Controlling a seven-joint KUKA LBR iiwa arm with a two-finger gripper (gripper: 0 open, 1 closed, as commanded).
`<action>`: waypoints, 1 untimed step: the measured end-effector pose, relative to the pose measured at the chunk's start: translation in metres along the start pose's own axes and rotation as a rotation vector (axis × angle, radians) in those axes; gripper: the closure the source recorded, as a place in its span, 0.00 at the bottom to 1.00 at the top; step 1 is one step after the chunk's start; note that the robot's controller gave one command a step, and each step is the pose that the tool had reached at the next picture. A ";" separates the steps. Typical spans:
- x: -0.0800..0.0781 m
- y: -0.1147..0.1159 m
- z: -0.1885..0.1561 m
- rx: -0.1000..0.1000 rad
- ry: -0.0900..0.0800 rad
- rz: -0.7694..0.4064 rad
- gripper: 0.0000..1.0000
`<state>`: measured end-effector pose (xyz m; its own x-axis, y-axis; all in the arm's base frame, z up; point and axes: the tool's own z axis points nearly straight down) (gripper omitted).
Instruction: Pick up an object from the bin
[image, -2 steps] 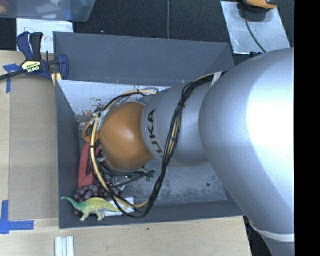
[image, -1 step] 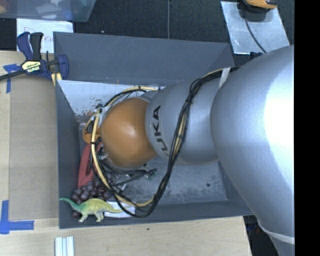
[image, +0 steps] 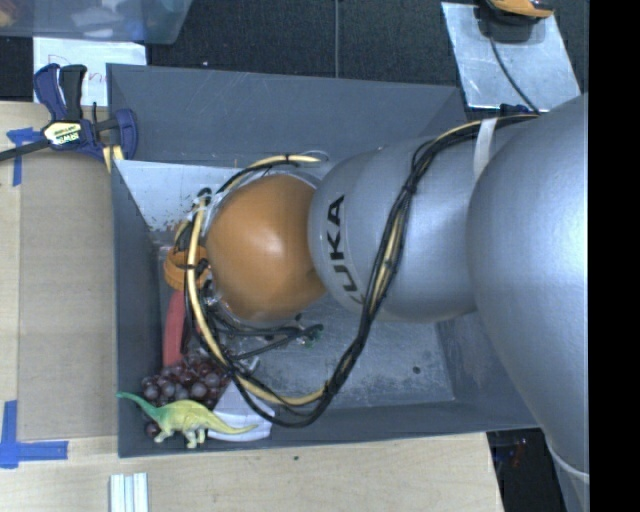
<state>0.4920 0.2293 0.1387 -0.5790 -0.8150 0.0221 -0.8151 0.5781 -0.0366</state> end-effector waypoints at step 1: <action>-0.002 -0.002 -0.024 0.005 -0.009 0.003 1.00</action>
Offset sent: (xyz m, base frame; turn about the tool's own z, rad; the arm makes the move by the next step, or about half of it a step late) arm 0.0017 0.0006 0.0579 0.0023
